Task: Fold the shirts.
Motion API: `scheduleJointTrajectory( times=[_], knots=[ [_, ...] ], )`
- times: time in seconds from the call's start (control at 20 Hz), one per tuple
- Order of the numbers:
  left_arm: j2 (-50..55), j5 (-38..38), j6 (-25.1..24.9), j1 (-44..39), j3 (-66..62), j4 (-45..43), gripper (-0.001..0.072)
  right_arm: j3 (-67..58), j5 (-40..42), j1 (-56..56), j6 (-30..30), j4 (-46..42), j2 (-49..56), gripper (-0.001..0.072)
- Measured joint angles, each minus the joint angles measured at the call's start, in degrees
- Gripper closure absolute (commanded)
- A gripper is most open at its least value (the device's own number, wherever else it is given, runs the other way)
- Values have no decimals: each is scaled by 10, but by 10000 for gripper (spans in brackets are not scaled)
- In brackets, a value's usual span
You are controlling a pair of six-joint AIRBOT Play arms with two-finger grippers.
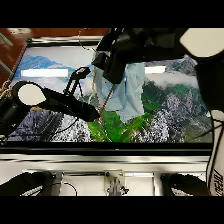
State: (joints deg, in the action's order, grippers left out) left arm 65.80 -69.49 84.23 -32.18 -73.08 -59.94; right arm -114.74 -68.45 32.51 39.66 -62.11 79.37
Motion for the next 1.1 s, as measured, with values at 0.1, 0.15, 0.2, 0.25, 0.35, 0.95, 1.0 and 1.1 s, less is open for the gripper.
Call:
scheduleJointTrajectory(
  times=[0.1, 0.15, 0.2, 0.25, 0.35, 0.95, 1.0, 1.1],
  knots=[
    [0, -1, 0, 0, 0, 0, 650, 0, 23, 2, -11, -4, 16, 277],
    [0, -1, -1, 0, 0, 0, 650, 0, 36, 3, -15, -10, 23, 277],
    [0, -1, -1, 0, 0, 0, 650, 0, 49, 3, -19, -17, 28, 276],
    [0, -2, -1, 0, 0, 0, 650, 0, 62, 4, -20, -24, 33, 277],
    [0, -2, -1, 0, 0, 0, 650, 0, 80, 4, -24, -37, 41, 387],
    [0, 0, -19, 1, 0, -7, 429, 0, 101, 5, -13, -83, 76, 643],
    [-1, -1, -23, 3, 0, -10, 202, 0, 108, 5, -10, -91, 75, 643],
    [-3, -4, -24, 16, -2, -19, 80, 0, 119, 4, 9, -115, 68, 643]
  ],
)
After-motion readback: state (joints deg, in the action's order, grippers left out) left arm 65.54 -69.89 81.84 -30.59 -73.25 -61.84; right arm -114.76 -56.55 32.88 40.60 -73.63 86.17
